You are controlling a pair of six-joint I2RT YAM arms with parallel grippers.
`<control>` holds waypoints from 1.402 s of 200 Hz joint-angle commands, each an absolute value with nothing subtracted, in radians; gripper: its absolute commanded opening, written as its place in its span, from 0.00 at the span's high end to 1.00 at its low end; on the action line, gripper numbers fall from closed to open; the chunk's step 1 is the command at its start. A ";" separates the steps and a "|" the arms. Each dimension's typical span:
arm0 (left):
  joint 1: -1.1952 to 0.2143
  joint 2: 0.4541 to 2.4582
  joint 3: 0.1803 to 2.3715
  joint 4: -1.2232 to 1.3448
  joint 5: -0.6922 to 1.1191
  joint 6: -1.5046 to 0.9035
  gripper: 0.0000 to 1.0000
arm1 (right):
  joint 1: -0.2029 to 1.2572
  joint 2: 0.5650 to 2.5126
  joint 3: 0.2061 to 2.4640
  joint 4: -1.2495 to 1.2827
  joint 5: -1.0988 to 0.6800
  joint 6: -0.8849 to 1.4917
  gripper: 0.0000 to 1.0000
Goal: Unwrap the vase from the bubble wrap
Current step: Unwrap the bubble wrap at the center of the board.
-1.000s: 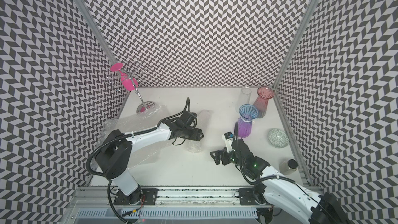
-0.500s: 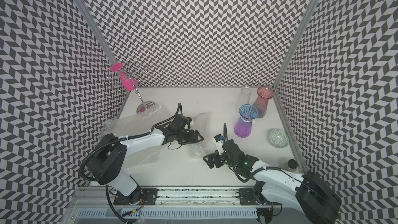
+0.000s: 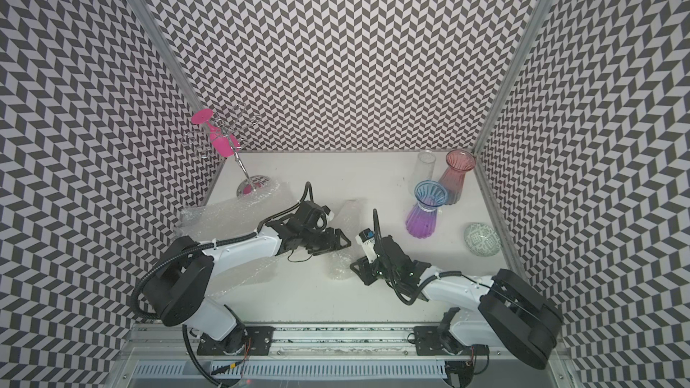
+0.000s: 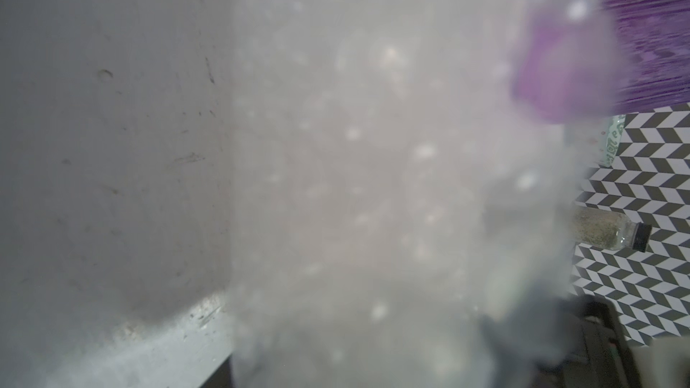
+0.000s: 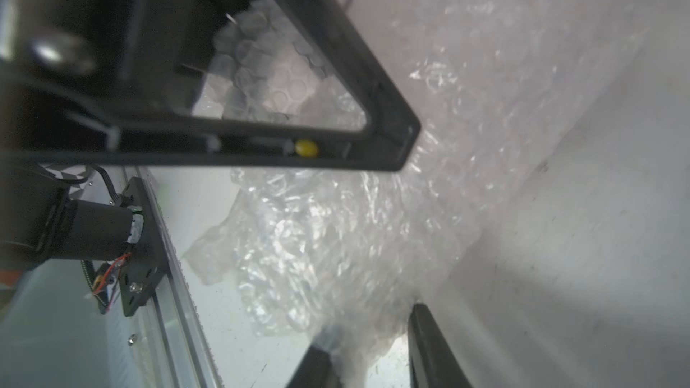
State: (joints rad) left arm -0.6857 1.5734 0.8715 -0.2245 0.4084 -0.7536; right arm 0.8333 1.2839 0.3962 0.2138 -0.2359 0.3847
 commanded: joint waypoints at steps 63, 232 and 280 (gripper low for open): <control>-0.693 1.466 0.908 -0.324 0.365 -0.660 0.05 | 0.844 1.204 0.434 0.239 -0.261 0.323 1.00; -1.159 1.267 0.836 -0.551 -0.230 -0.584 0.33 | 0.849 1.063 0.447 0.070 -0.201 0.324 1.00; -1.211 1.359 0.832 -0.498 -0.298 -0.618 0.42 | 0.859 1.060 0.453 0.049 -0.204 0.317 1.00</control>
State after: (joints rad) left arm -1.2037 1.3296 0.8349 -0.5373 -0.2173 -0.5804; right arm 0.8471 1.0904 0.4122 -0.0025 -0.1978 0.3222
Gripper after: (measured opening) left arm 0.594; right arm 0.043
